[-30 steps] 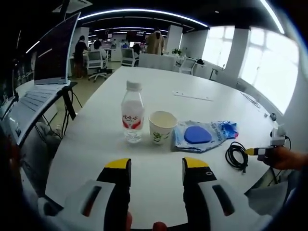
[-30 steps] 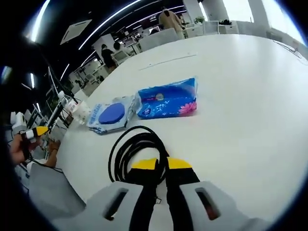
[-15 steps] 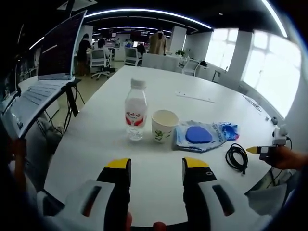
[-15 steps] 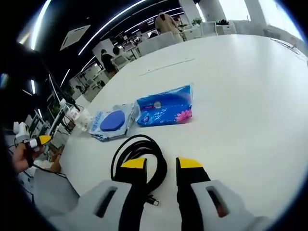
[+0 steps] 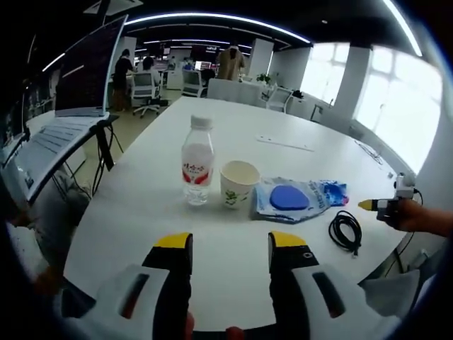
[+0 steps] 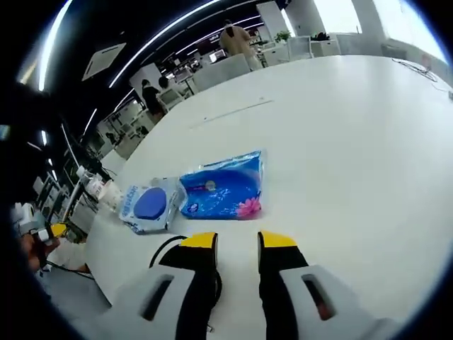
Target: Arrange the tabletop items into an orderly group along one side of the table until the central work area is clear of visible clutter.
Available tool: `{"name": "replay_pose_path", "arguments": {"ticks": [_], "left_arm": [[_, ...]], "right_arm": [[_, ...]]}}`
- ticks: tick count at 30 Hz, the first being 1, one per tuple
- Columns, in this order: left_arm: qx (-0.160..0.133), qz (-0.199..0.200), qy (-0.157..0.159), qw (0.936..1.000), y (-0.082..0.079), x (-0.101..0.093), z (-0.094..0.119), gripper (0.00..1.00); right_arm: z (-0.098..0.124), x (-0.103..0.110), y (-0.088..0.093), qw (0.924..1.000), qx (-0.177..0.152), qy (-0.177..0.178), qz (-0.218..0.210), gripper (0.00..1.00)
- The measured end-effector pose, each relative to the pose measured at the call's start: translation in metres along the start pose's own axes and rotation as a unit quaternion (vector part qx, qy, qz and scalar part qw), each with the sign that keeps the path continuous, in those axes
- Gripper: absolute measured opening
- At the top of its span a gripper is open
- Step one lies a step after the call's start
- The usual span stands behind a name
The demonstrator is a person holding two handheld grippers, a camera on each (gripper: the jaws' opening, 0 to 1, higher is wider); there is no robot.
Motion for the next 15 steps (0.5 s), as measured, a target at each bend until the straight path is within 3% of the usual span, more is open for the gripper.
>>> {"name": "replay_pose_path", "arguments": {"ticks": [8,15], "left_arm": [[0.0,0.006,-0.003,1.0,0.004,0.002,0.006,0.42],[0.0,0.01,-0.007,0.9999,0.005,0.005,0.009,0.42]], "right_arm": [[-0.01,-0.007,-0.027,0.9996,-0.01,0.0,-0.026,0.2],[-0.011,-0.002,-0.04,0.9994,-0.011,0.002,-0.033,0.19]]}}
Point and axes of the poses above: the point that each gripper's makers call its tool centre point, and the gripper's own axes: z roughly backward along the fingers, x roughly to its left, y roughly out of its underside, the point moved 2 cm from there along z, roughly backward along the fingers, and after that the axes turned 6 degrees about x, right-handed, at the moved point
